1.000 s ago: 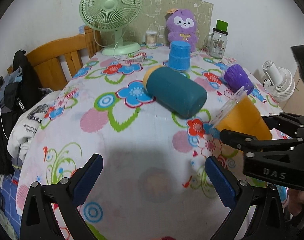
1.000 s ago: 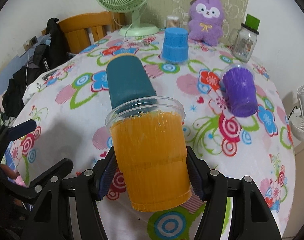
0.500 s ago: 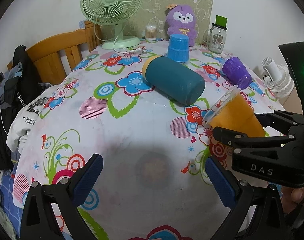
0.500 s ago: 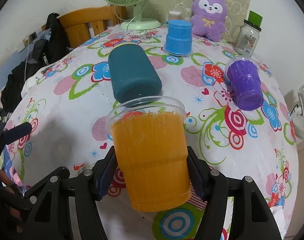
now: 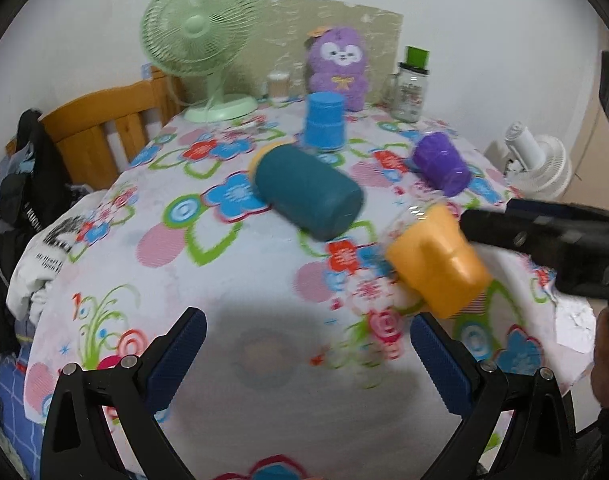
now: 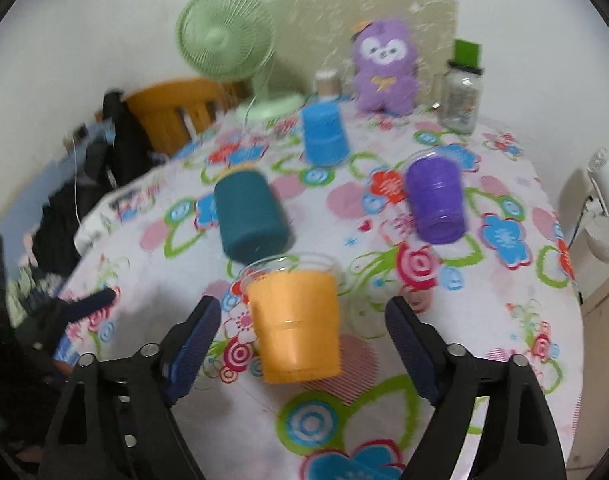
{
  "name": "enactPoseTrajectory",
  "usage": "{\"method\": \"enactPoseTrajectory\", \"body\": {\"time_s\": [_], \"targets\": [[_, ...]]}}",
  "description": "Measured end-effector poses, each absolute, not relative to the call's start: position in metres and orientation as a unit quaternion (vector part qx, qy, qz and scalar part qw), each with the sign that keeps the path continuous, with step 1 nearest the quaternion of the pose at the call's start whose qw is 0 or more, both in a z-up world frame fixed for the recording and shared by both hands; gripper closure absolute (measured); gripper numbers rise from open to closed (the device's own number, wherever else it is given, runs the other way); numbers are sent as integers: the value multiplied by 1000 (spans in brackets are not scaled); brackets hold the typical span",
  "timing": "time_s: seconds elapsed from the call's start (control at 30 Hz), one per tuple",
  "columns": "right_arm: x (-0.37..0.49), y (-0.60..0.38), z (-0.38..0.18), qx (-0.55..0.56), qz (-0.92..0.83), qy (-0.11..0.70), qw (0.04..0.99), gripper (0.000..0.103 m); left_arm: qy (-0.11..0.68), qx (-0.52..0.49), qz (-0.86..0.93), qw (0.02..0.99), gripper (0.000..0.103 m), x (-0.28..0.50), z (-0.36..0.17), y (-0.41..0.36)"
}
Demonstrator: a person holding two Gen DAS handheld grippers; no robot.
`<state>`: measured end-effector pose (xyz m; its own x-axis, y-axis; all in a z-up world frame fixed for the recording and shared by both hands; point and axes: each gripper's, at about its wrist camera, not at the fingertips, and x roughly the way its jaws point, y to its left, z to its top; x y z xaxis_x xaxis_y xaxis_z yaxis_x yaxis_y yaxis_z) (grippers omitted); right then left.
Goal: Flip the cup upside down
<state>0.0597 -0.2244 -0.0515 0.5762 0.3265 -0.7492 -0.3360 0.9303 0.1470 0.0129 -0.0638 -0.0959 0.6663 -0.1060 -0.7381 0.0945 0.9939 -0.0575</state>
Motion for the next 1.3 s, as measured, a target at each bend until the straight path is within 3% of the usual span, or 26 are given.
{"method": "enactPoseTrajectory", "body": {"time_s": [0.43,1.03,1.1,1.23,1.3], "targets": [[34,-321,-47,59,124,399,907,15,393,-4,-104,914,0,48,-98,-147],[37,-351,-77,93,130,413,896,15,413,25,-114,903,0,77,-127,-187],[37,-353,-78,94,129,413,896,15,412,30,-113,904,3,78,-128,-189],[36,-360,-78,102,125,411,897,15,433,44,-123,892,36,82,-136,-195],[36,-363,-78,106,124,410,897,15,438,47,-123,889,40,82,-138,-196]]}}
